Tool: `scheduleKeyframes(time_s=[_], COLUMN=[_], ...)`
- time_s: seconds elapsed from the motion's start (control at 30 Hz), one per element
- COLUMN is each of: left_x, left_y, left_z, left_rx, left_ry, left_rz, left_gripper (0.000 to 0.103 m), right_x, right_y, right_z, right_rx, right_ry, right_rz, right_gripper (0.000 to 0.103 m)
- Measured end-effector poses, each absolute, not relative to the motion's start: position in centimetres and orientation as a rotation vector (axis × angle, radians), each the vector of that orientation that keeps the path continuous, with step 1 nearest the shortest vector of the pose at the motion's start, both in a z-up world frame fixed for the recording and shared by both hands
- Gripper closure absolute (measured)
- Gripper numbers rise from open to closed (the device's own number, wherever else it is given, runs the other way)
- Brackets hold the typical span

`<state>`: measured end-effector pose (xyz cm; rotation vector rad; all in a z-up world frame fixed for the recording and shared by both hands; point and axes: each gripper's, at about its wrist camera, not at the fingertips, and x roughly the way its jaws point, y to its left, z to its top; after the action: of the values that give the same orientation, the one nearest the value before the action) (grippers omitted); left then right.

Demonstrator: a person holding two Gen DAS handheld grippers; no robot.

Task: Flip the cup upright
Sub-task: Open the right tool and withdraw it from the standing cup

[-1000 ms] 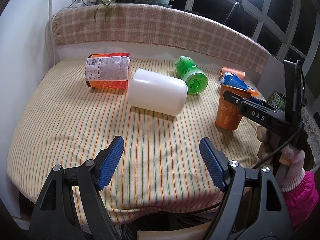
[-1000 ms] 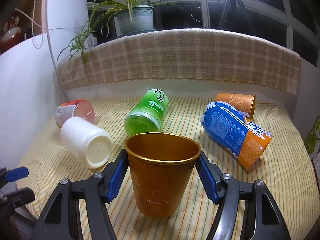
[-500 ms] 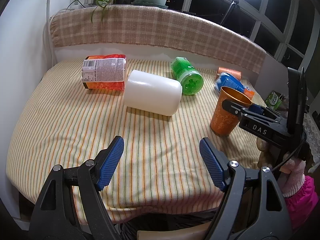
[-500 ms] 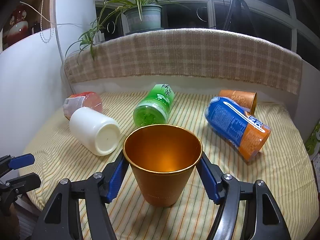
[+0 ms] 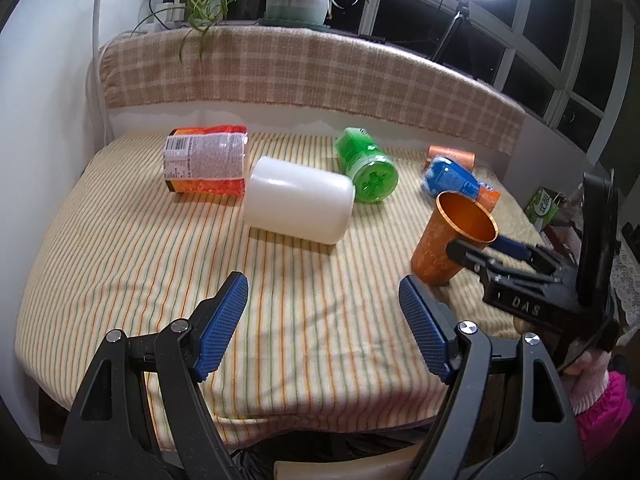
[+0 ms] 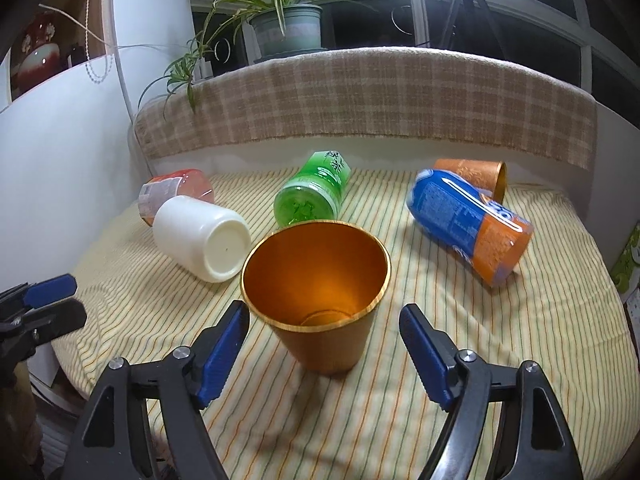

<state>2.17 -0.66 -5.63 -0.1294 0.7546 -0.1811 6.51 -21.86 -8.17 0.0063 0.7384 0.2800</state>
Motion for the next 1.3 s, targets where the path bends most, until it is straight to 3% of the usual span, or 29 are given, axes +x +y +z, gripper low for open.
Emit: scheduleKeyframes(time_s=[0.43, 0.6, 0.87, 1.23, 1.3], left_x=[1.1, 0.8, 0.2, -0.1, -0.1], left_y=[-2.4, -3.0, -3.8, -3.8, -3.7], left_z=[-2.7, -2.0, -1.3, -0.9, -0.9], left_rx=[-0.077, -0.060, -0.022, -0.022, -0.024], left_ry=[0.602, 0.562, 0.502, 0.471, 0.471], left_rz=[-0.177, -0.172, -0.154, -0.134, -0.138], left_gripper=[0.023, 0.013, 0.011, 0.010, 0.006], right_x=[3.0, 1.9, 0.6, -0.3, -0.3], right_y=[-24.9, -25.8, -26.0, -24.7, -24.5], right_z=[-6.1, -5.1, -3.5, -2.1, -2.2], right_rx=[0.064, 0.054, 0.036, 0.012, 0.011], right_ry=[0.711, 0.683, 0.623, 0.560, 0.557], right_rz=[0.183, 0.128, 0.078, 0.058, 0.056], right_gripper=[0.016, 0.012, 0.002, 0.000, 0.000])
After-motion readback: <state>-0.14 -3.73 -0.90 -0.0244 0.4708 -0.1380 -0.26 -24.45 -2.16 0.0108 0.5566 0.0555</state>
